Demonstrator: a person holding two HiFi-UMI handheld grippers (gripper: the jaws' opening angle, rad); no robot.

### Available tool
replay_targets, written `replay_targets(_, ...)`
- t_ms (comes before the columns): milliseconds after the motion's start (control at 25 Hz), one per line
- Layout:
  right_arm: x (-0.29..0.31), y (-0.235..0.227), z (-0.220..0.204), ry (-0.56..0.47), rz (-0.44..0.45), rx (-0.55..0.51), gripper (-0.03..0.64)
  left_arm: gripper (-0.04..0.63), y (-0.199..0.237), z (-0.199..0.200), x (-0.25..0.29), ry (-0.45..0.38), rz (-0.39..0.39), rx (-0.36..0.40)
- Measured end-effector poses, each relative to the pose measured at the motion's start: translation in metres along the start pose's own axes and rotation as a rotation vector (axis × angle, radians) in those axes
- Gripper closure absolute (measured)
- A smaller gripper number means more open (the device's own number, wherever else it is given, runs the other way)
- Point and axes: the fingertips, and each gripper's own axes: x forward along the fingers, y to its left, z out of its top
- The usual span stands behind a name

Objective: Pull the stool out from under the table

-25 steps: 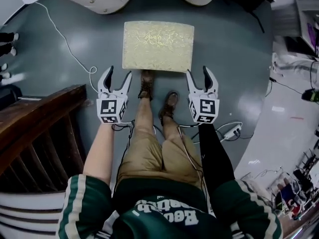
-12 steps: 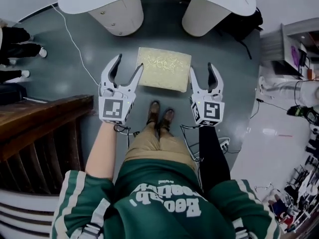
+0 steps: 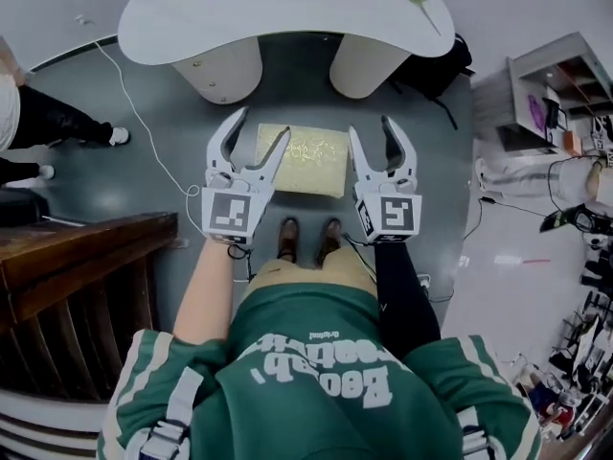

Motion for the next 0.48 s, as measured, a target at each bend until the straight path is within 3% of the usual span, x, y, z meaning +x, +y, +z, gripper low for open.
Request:
replay_targets(200, 0.016, -0.015, 0.033, -0.065, 0.048, -0.045, 0.386, 0.291, -0.014, 0.035, 0.026, -0.044, -0.014, 0.019)
replay_targets(280, 0.024, -0.025, 0.047, -0.092, 0.055, -0.060, 0.399, 0.329, -0.016, 0.050, 0.035, -0.070, 0.006, 0.034)
replay_targets(320, 0.027, -0.030, 0.054, -0.101, 0.050, -0.070, 0.421, 0.360, -0.016, 0.057, 0.039, -0.081, 0.022, 0.041)
replay_targets(440, 0.030, -0.045, 0.068, -0.107, 0.019, -0.111, 0.609, 0.457, -0.017, 0.069, 0.048, -0.093, 0.070, 0.069)
replay_targets(480, 0.030, -0.048, 0.070, -0.112, 0.020, -0.115, 0.609, 0.499, -0.016, 0.071, 0.051, -0.092, 0.085, 0.077)
